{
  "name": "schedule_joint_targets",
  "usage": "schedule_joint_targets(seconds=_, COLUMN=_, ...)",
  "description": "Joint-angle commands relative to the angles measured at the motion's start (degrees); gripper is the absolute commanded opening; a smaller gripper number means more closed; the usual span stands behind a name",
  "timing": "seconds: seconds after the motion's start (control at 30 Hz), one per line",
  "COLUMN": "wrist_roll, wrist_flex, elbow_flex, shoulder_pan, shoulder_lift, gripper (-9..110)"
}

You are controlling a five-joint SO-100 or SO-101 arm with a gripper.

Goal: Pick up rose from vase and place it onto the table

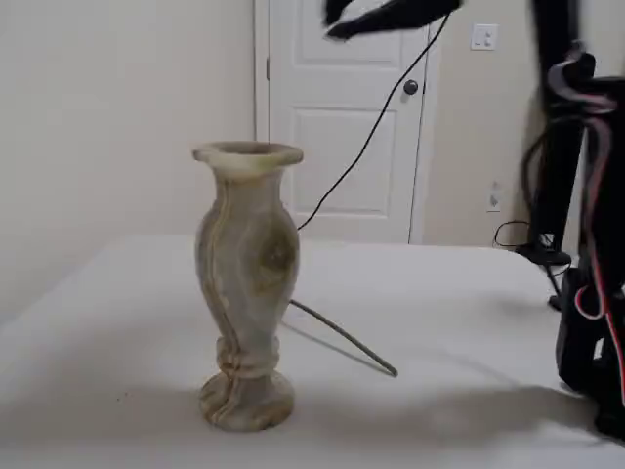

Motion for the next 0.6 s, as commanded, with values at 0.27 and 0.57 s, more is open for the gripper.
schedule_joint_targets(seconds=0.27, wrist_roll=14.50, wrist_flex=1.41, elbow_flex=33.75, shoulder_pan=-2.99, shoulder_lift=31.64, gripper=0)
schedule_joint_targets(seconds=0.57, wrist_roll=14.41, wrist_flex=0.53, elbow_flex=51.94, shoulder_pan=-3.69, shoulder_lift=46.58, gripper=0)
